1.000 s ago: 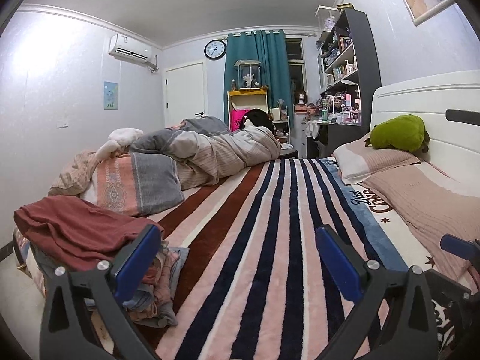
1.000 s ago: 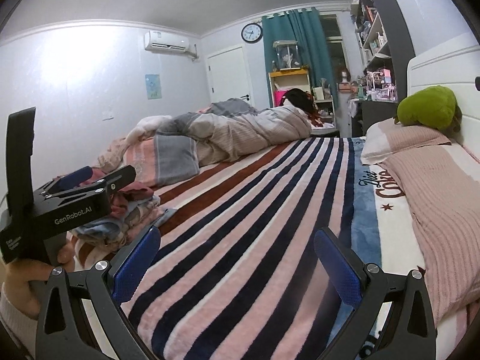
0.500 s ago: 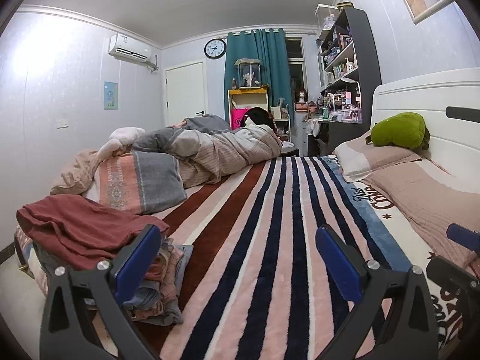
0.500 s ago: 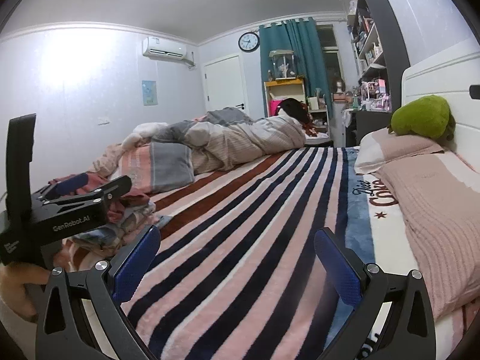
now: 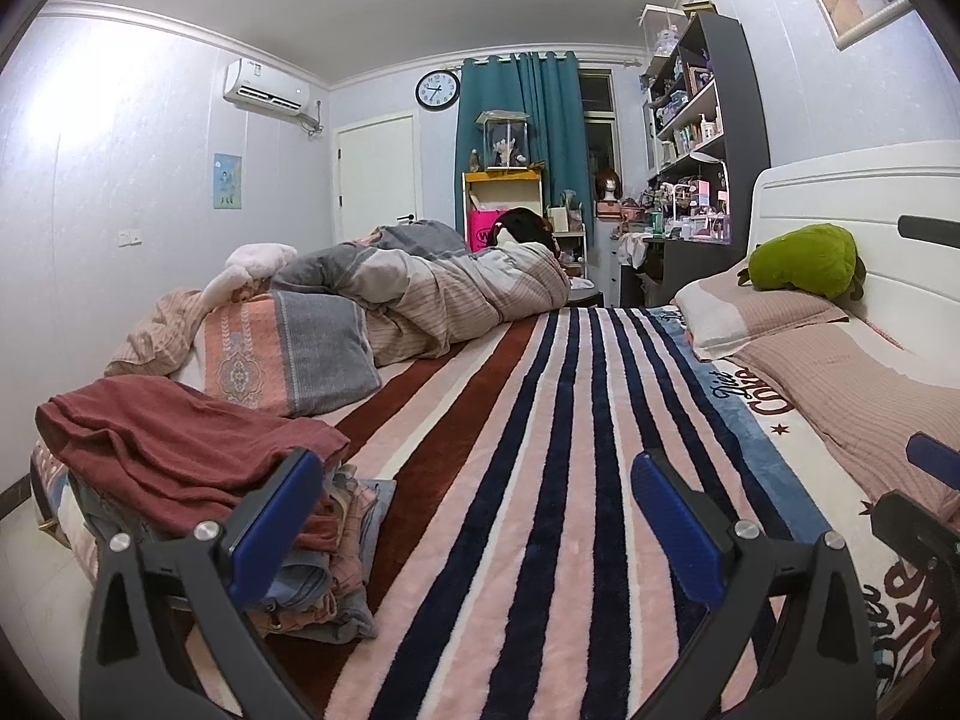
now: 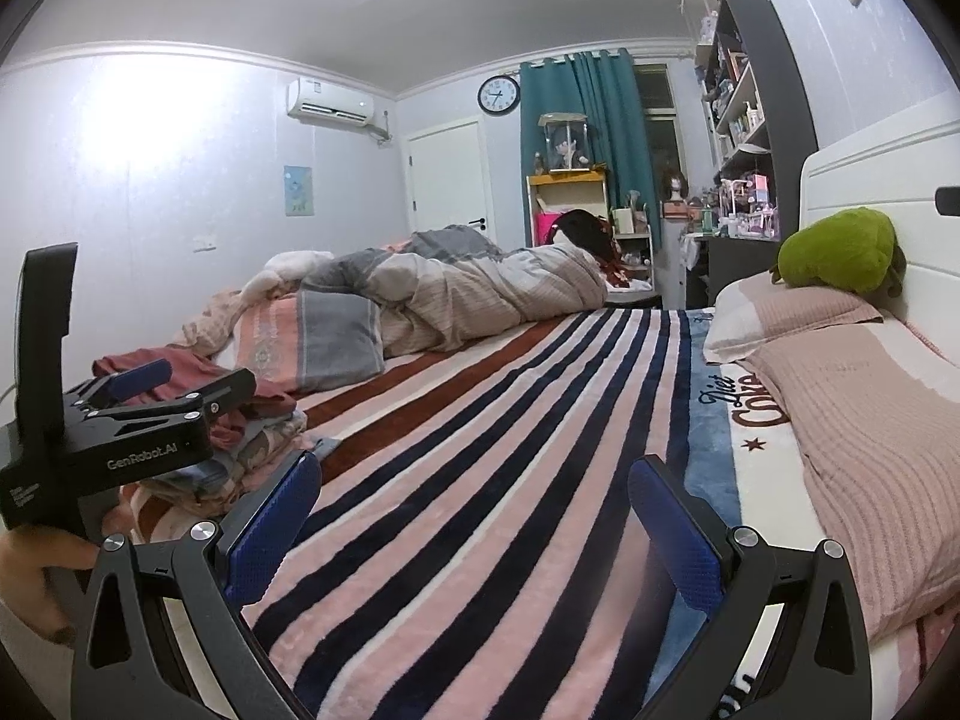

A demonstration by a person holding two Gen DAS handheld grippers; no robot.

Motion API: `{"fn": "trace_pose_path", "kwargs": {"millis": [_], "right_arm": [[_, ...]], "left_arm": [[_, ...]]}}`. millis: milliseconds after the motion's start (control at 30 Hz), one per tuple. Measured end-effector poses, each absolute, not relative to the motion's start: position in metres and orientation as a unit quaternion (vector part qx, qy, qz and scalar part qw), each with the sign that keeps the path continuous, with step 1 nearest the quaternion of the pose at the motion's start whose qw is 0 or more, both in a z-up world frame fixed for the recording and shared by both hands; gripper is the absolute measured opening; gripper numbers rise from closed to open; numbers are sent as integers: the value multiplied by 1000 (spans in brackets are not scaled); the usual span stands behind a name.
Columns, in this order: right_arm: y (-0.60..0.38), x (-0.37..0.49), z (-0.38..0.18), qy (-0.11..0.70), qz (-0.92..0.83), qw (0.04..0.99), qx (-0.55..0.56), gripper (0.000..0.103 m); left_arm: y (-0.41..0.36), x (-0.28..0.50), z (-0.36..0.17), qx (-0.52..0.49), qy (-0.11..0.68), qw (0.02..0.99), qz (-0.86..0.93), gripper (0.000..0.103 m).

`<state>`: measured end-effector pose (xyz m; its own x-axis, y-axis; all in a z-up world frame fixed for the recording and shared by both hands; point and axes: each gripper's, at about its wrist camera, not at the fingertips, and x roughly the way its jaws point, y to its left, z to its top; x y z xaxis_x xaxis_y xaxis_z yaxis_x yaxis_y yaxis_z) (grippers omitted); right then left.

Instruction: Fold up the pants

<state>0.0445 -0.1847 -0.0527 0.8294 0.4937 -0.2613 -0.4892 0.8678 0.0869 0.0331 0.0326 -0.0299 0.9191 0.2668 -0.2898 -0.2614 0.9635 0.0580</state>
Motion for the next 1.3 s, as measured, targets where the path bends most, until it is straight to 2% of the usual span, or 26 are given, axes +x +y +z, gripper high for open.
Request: {"fn": "trace_pose_path", "kwargs": {"millis": [1300], "right_arm": [[-186, 44, -51, 134, 255, 958, 13, 102]], "left_arm": [[31, 30, -29, 8, 146, 980, 137, 102]]}}
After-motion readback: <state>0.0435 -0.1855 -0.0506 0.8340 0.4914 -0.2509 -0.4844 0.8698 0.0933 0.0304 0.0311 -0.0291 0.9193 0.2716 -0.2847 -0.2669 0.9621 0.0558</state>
